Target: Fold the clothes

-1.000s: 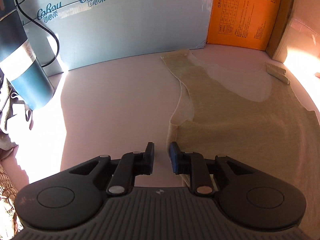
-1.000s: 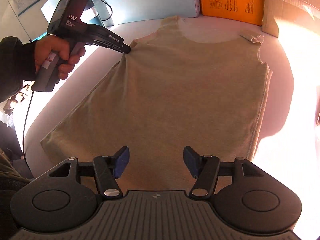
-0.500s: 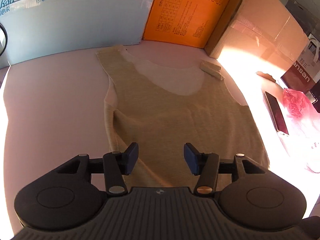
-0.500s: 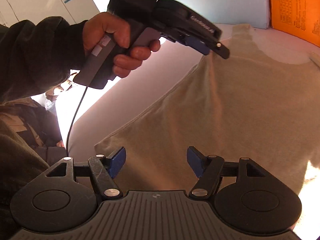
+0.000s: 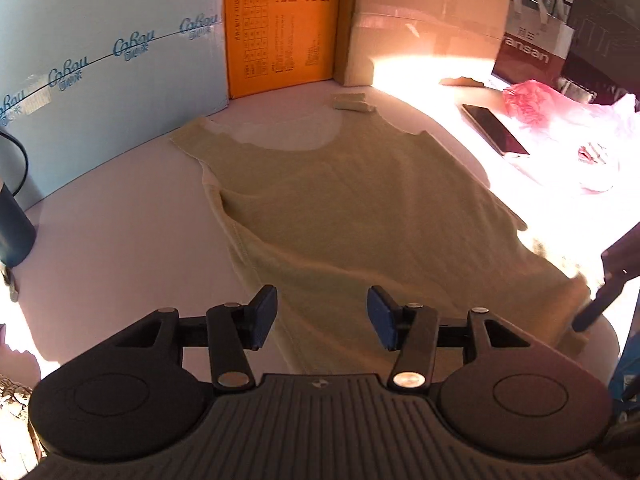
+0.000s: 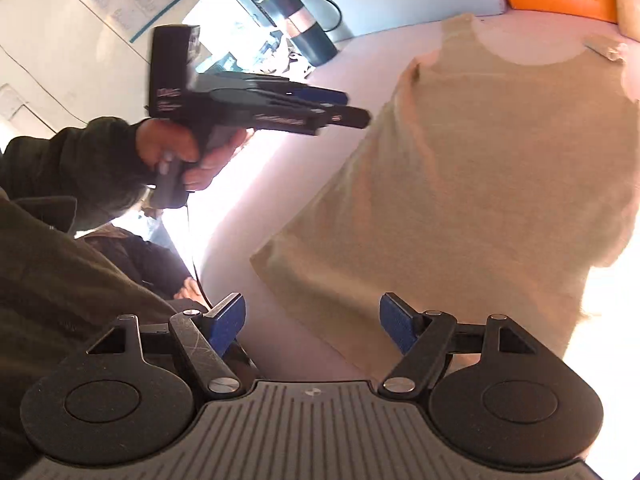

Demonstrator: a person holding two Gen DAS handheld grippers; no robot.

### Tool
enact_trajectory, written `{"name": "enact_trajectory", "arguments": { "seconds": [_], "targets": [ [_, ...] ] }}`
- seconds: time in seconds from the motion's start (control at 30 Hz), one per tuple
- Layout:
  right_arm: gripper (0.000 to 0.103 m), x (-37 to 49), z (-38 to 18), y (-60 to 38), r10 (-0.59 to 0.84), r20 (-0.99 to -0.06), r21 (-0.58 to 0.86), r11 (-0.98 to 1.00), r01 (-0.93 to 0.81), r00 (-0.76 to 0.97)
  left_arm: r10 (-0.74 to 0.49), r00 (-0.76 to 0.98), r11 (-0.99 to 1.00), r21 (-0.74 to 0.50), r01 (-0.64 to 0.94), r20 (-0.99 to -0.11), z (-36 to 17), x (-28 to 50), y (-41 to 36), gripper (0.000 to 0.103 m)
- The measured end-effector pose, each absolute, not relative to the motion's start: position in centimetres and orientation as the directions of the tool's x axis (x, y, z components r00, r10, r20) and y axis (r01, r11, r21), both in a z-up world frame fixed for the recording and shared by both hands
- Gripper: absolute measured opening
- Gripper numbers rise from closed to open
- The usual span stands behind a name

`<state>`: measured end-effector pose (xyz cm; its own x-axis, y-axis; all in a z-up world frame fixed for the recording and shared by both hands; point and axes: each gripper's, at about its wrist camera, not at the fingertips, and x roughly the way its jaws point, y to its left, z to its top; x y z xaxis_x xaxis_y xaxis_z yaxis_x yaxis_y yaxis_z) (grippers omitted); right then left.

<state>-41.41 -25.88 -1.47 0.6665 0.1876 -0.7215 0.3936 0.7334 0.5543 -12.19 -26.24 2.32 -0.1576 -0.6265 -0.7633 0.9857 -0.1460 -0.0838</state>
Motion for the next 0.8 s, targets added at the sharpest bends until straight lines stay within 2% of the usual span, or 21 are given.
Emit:
{"name": "enact_trajectory", "arguments": {
  "seconds": [0.07,0.13,0.17,0.2,0.27,0.37,0.47,0.57,0.73,0.8],
  "targets": [
    [0.074,-42.7,-2.7,-26.0,0.168,-0.79,0.496,0.742,0.452,0.59,-0.55,-0.217,-0.279,-0.067,0.958,-0.807,1.6,-14.7,-24.4,0.048],
    [0.075,-43.3,-4.4,-25.9,0.183,-0.863,0.432,0.751,0.5,0.471,-0.462,-0.102,-0.327,0.063,0.943,-0.881,-0.4,-16.8,-23.2,0.049],
    [0.077,-43.5,-4.8,-25.5,0.205,-0.877,0.417,0.774,0.476,0.435,-0.458,-0.037,-0.318,0.124,0.94,-0.888,-1.0,-17.0,-22.5,0.052],
    [0.078,-43.7,-4.7,-25.1,0.226,-0.882,0.41,0.8,0.437,0.413,-0.479,-0.022,-0.289,0.134,0.948,-0.878,-0.9,-16.6,-21.8,0.058],
    [0.078,-44.2,-4.5,-25.4,0.274,-0.889,0.424,0.795,0.433,0.368,-0.453,0.013,-0.204,0.118,0.972,-0.891,-0.6,-15.5,-21.5,0.059],
    [0.076,-45.2,-3.2,-26.7,0.272,-0.867,0.457,0.768,0.448,0.418,-0.506,-0.032,-0.122,0.035,0.992,-0.862,1.4,-14.2,-20.6,0.058],
    [0.076,-43.8,-1.9,-27.5,0.278,-0.795,0.528,0.755,0.389,0.539,-0.534,-0.218,-0.199,-0.129,0.971,-0.817,3.0,-15.0,-20.6,0.059],
    [0.076,-40.7,-3.2,-27.7,0.359,-0.703,0.639,0.697,0.325,0.614,-0.5,-0.321,-0.267,-0.209,0.941,-0.804,2.5,-17.3,-21.9,0.059],
    [0.083,-37.3,-6.7,-26.6,0.456,-0.687,0.695,0.639,0.328,0.567,-0.494,-0.32,-0.27,-0.207,0.94,-0.808,1.9,-19.1,-22.8,0.059],
    [0.082,-37.9,-6.9,-26.4,0.544,-0.653,0.747,0.575,0.334,0.526,-0.499,-0.304,-0.251,-0.201,0.947,-0.811,1.8,-19.0,-23.0,0.061]
  ]
}}
